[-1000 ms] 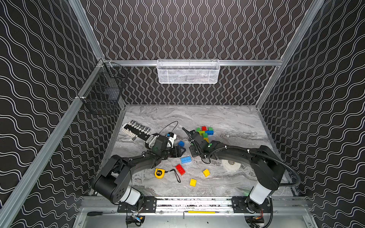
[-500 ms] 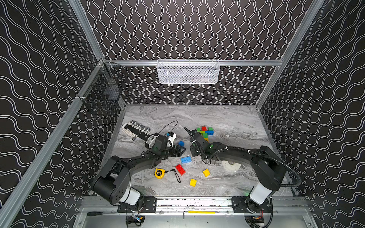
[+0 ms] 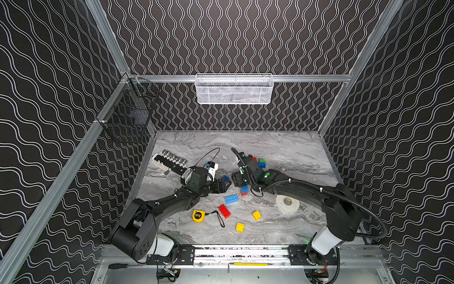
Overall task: Assemble a fork with lego
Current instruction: Assemble the lego brick with the lego brick, then pick up the lego brick from the center of the board.
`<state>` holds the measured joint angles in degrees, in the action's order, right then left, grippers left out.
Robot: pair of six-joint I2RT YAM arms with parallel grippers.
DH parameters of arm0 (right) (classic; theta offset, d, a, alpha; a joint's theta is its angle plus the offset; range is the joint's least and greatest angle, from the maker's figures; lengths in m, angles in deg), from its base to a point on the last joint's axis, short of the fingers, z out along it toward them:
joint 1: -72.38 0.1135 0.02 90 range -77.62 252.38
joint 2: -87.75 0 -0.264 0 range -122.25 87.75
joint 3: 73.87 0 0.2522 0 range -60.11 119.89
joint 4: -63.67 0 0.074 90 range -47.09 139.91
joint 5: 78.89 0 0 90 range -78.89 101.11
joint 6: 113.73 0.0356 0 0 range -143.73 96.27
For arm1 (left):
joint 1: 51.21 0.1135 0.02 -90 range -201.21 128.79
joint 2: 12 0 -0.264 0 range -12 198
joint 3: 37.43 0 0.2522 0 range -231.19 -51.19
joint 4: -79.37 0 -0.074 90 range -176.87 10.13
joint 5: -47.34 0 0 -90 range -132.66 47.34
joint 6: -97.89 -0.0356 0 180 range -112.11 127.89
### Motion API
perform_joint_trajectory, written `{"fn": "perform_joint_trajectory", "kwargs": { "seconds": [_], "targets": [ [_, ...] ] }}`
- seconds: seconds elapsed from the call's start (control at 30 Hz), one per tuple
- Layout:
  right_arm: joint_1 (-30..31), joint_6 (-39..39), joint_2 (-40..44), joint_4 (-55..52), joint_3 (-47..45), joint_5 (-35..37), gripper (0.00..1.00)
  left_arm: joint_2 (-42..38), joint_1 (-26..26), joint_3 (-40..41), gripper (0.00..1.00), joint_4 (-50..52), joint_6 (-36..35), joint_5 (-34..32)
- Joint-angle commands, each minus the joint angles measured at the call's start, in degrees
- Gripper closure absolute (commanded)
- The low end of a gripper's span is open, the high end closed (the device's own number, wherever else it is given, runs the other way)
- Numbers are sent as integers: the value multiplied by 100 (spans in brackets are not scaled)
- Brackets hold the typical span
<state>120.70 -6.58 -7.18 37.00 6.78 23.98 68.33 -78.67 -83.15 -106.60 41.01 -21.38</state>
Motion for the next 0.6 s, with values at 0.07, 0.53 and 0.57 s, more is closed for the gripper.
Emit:
{"fn": "perform_joint_trajectory", "kwargs": {
  "seconds": [0.07,0.53,0.57],
  "targets": [
    [-22,-691,199,384,-249,-290,33,-257,161,120,23,118,72,-100],
    [119,-150,-41,-684,125,-165,49,-877,884,876,24,118,210,190],
    [161,61,-43,-722,132,-144,49,-930,866,888,24,193,151,144]
  ]
}}
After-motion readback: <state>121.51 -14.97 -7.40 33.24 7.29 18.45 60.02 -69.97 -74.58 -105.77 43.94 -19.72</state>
